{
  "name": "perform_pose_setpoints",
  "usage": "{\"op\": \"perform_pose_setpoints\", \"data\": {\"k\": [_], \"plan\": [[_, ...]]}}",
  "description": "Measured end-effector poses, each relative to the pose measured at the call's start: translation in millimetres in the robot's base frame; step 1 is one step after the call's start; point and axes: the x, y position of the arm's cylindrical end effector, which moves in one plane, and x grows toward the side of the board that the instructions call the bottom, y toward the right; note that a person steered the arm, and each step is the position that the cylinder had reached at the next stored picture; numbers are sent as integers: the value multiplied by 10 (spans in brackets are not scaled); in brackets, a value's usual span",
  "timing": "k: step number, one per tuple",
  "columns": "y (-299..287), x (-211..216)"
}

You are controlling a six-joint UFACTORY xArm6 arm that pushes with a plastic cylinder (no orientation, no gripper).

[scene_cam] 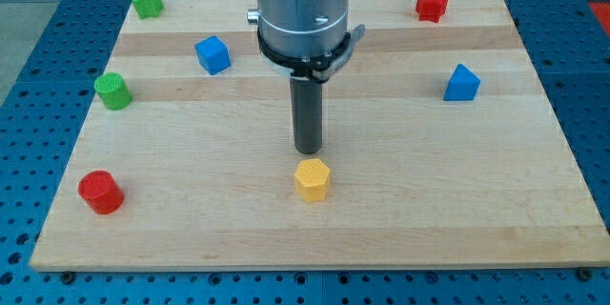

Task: Move the hexagon to the bottom right side of the board

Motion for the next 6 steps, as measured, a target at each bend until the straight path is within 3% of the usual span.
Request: {"op": "perform_pose_setpoints", "data": {"k": [1,3,5,6], "plan": [[-268,171],[247,619],[254,619],[219,419]]}}
